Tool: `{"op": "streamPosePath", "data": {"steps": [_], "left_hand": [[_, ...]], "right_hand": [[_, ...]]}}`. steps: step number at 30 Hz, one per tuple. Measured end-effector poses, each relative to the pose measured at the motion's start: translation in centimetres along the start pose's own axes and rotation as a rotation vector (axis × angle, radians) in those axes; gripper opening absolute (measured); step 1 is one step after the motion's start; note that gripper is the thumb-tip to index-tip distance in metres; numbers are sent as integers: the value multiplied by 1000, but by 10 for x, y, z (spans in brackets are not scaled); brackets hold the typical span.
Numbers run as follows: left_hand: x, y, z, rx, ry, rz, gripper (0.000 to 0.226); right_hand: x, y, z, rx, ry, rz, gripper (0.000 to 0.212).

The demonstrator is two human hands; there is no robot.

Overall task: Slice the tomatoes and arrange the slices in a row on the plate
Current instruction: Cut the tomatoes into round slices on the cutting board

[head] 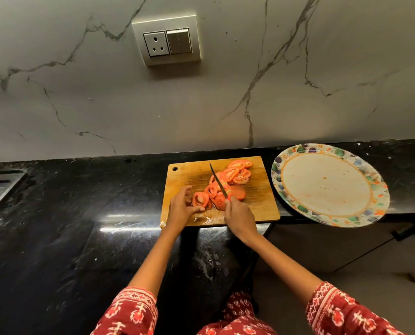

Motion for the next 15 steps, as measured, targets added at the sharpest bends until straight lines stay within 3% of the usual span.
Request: {"op": "streamPosePath", "data": {"steps": [6, 11, 15], "left_hand": [[26, 8, 9, 18, 96, -153, 85], [31, 9, 10, 21, 148, -150, 80], [35, 10, 5, 44, 163, -149, 72]], "right_hand": [[-35, 29, -14, 16, 75, 0, 24], [-32, 56, -15, -70, -48, 110, 23], [-31, 65, -23, -3, -10, 147, 38]]}}
Point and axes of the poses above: each hand's wrist, its own z-axis away from the middle knuckle, its own x-axis out of the palm, y = z × x, the point moved 9 cm from there along -z, towards the middle knuckle, and after that the axes turned 3 degrees about x, right-handed, at the moved point
